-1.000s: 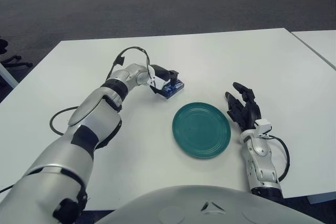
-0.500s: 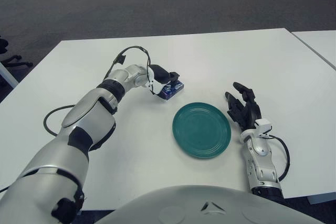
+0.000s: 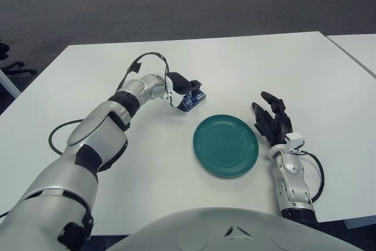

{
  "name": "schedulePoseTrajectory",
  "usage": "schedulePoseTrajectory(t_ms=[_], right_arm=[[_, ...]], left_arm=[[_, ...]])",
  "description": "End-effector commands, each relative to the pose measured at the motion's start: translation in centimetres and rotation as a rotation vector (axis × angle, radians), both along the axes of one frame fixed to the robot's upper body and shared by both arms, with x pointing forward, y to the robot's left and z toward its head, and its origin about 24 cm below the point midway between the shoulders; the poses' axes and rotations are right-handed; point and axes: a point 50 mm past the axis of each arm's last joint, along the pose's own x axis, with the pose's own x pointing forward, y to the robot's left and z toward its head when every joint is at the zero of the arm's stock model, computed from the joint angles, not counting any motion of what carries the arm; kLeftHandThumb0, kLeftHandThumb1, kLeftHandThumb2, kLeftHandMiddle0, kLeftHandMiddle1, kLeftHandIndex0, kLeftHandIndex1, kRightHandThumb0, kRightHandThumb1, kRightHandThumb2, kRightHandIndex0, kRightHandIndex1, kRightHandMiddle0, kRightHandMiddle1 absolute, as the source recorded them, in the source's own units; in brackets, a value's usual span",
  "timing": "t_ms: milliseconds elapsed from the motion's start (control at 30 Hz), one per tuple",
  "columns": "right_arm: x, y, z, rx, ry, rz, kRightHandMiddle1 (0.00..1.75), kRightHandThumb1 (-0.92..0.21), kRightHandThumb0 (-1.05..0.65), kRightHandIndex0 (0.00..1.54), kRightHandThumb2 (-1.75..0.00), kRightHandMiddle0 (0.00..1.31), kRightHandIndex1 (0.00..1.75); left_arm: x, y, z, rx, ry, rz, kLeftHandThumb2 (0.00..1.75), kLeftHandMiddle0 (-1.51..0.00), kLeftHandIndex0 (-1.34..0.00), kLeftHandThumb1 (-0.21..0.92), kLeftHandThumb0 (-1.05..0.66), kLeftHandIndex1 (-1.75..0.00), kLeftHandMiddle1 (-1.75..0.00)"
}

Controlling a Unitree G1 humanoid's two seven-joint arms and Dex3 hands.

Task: Put the gum into the plate.

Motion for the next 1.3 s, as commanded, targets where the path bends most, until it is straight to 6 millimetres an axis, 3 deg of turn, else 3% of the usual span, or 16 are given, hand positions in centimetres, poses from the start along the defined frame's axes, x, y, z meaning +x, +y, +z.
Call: schedulePoseTrajectory(t_ms=[0, 100, 233, 300, 333, 467, 567, 833, 933, 1100, 1267], right_arm=[[-1.4, -0.1, -2.4, 0.03, 0.135, -0.014, 0.83, -0.92, -0.49, 0.49, -0.61, 0.0, 0.14], [-1.5, -0.1, -2.4, 0.035, 0.138, -0.019, 0.82, -0.92, -0.49, 0.49, -0.61, 0.0, 0.14], [-1.6, -0.1, -2.4, 0.043, 0.137, -0.023, 0.81, -0.92, -0.48, 0.47, -0.62, 0.0, 0.14], [-1.6, -0.1, -2.3, 0.046, 0.137, -0.023, 0.8, -0.92, -0.48, 0.47, -0.62, 0.0, 0.14], [-1.6, -0.1, -2.3, 0.047, 0.137, -0.023, 0.8, -0.92, -0.48, 0.47, -0.63, 0.0, 0.14], [-1.6, -0.1, -2.4, 0.045, 0.141, -0.021, 0.8, -0.92, -0.48, 0.48, -0.63, 0.01, 0.15], [-1.7, 0.0, -2.5, 0.042, 0.144, -0.015, 0.81, -0.92, -0.48, 0.5, -0.63, 0.0, 0.16], [-1.8, -0.1, -2.4, 0.036, 0.134, -0.026, 0.79, -0.92, -0.46, 0.5, -0.64, 0.0, 0.18], [-1.8, -0.2, -2.5, 0.038, 0.136, -0.038, 0.8, -0.92, -0.45, 0.5, -0.64, 0.0, 0.2], [-1.8, -0.3, -2.5, 0.041, 0.141, -0.046, 0.81, -0.92, -0.44, 0.47, -0.62, 0.0, 0.26], [-1.9, -0.3, -2.5, 0.048, 0.143, -0.043, 0.81, -0.91, -0.45, 0.45, -0.61, 0.0, 0.28]], left_arm=[[-0.7, 1.1, -1.2, 0.032, 0.046, 0.012, 0.3, -0.65, -0.14, 0.92, -0.91, -1.46, -1.74], [-0.6, 1.1, -0.4, -0.025, 0.012, 0.016, 0.31, -0.62, -0.12, 0.92, -0.93, -1.47, -1.74], [-0.6, 1.3, 1.1, -0.123, -0.05, 0.004, 0.36, -0.4, -0.08, 0.92, -0.96, -1.39, -1.75], [-0.8, 1.4, 1.7, -0.194, -0.087, 0.005, 0.37, -0.25, -0.05, 0.92, -0.98, -1.33, -1.62], [-0.8, 1.4, 1.9, -0.226, -0.105, 0.007, 0.38, -0.21, -0.03, 0.92, -1.0, -1.28, -1.44], [-0.9, 1.7, 2.6, -0.344, -0.183, 0.038, 0.4, -0.18, -0.01, 0.92, -1.03, -1.18, -1.07], [-1.3, 2.2, 4.4, -0.468, -0.287, 0.061, 0.45, -0.19, 0.0, 0.92, -1.04, -1.04, -0.74], [-3.3, 2.0, 5.9, -0.642, -0.449, 0.164, 0.5, -0.16, 0.0, 0.92, -1.05, -0.83, -0.26], [-3.8, 1.8, 5.9, -0.666, -0.466, 0.208, 0.51, -0.16, 0.0, 0.92, -1.05, -0.77, -0.15], [-3.9, 1.5, 5.9, -0.65, -0.488, 0.3, 0.52, -0.17, 0.0, 0.92, -1.05, -0.81, -0.08], [-3.2, 0.2, 5.1, -0.578, -0.517, 0.407, 0.58, -0.22, -0.01, 0.92, -1.05, -1.09, -0.05]])
